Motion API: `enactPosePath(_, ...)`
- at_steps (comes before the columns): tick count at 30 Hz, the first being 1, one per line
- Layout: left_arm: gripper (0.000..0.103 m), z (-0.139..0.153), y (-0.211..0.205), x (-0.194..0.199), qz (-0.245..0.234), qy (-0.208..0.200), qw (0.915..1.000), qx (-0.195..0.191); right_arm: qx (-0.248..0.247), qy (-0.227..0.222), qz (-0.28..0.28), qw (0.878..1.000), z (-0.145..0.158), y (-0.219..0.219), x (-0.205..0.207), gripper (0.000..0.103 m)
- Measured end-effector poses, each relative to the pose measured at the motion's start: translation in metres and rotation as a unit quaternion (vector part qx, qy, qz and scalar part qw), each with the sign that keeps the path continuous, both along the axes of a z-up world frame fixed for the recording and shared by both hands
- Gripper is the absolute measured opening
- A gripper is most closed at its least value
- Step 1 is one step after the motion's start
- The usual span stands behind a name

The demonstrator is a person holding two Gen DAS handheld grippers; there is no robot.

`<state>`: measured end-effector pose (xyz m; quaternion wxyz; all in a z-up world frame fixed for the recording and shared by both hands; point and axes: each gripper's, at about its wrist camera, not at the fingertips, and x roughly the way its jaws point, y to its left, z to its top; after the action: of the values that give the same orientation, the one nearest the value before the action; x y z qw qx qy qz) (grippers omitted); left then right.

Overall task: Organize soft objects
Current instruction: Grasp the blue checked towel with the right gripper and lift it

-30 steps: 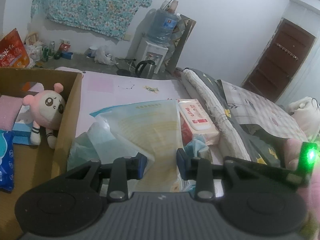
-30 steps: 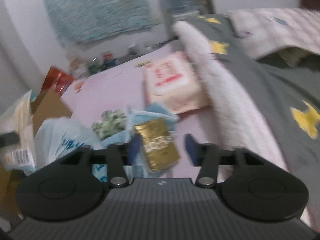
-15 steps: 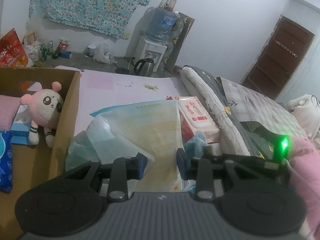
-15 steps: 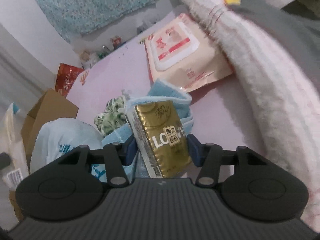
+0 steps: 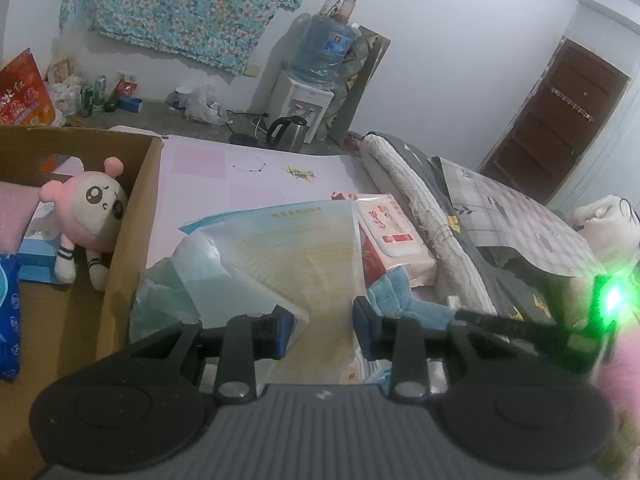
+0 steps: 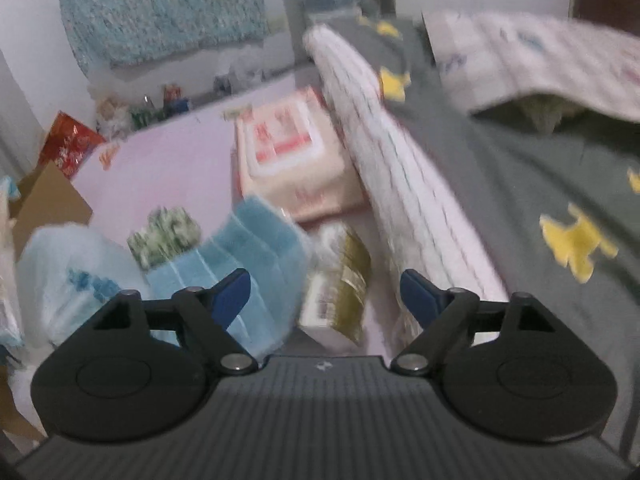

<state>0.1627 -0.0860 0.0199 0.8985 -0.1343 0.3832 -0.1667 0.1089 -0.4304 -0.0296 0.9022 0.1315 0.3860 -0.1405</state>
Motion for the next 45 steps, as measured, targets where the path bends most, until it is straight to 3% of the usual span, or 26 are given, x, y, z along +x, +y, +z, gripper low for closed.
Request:
enactPosePath(1, 0.034, 0.0, 0.0, 0.0, 0.0, 0.0, 1.0, 0.0, 0.019, -0.009, 0.005, 1.0, 0.004, 0.0, 0.002, 0.084)
enactPosePath(4, 0.034, 0.001, 0.003, 0.0, 0.001, -0.002, 1.0, -0.002, 0.148, -0.021, 0.027, 0.988, 0.005, -0.009, 0.015, 0.085)
enactPosePath(7, 0.034, 0.001, 0.005, 0.0, 0.002, -0.003, 1.0, -0.003, 0.266, 0.004, 0.017, 0.964, -0.009, -0.02, 0.039, 0.085)
enactPosePath(10, 0.034, 0.001, 0.007, -0.001, 0.004, -0.003, 1.0, -0.003, 0.323, 0.049, 0.001, 0.945, -0.026, -0.024, 0.069, 0.085)
enactPosePath(15, 0.034, 0.002, 0.012, -0.001, 0.011, -0.002, 0.9999, -0.005, 0.331, 0.109, -0.022, 0.937, -0.047, -0.019, 0.117, 0.085)
enactPosePath(19, 0.034, 0.002, 0.013, 0.0, 0.013, -0.001, 0.9999, -0.006, 0.285, 0.158, -0.059, 0.944, -0.066, -0.014, 0.146, 0.083)
enactPosePath(24, 0.034, 0.001, 0.016, 0.002, 0.012, 0.001, 0.9999, -0.012, 0.237, 0.183, -0.083, 0.951, -0.073, -0.006, 0.155, 0.073)
enactPosePath(27, 0.034, 0.001, 0.018, 0.002, 0.012, 0.002, 0.9998, -0.016, 0.208, 0.188, -0.094, 0.955, -0.073, 0.001, 0.156, 0.062)
enactPosePath(28, 0.034, 0.001, 0.018, 0.002, 0.011, 0.002, 0.9998, -0.017, 0.196, 0.19, -0.098, 0.957, -0.072, 0.003, 0.156, 0.055)
enactPosePath(31, 0.034, 0.002, 0.019, 0.001, 0.009, 0.0, 0.9997, -0.021, 0.172, 0.186, -0.113, 0.961, -0.071, 0.004, 0.154, 0.036)
enactPosePath(34, 0.034, 0.002, 0.021, -0.002, 0.009, 0.0, 0.9996, -0.027, 0.168, 0.173, -0.115, 0.964, -0.074, 0.002, 0.151, 0.026)
enactPosePath(36, 0.034, 0.002, 0.022, -0.002, 0.009, -0.001, 0.9996, -0.028, 0.178, 0.159, -0.109, 0.965, -0.075, 0.0, 0.145, 0.021)
enactPosePath(38, 0.034, 0.003, 0.023, -0.003, 0.01, -0.003, 0.9996, -0.028, 0.2, 0.139, -0.105, 0.964, -0.074, -0.007, 0.139, 0.009)
enactPosePath(42, 0.034, 0.007, 0.025, -0.007, 0.014, -0.009, 0.9995, -0.029, 0.24, 0.077, -0.085, 0.964, -0.061, -0.014, 0.121, 0.007)
enactPosePath(45, 0.034, 0.011, 0.028, -0.011, 0.021, -0.014, 0.9993, -0.027, 0.284, 0.024, -0.069, 0.956, -0.05, -0.022, 0.105, 0.0)
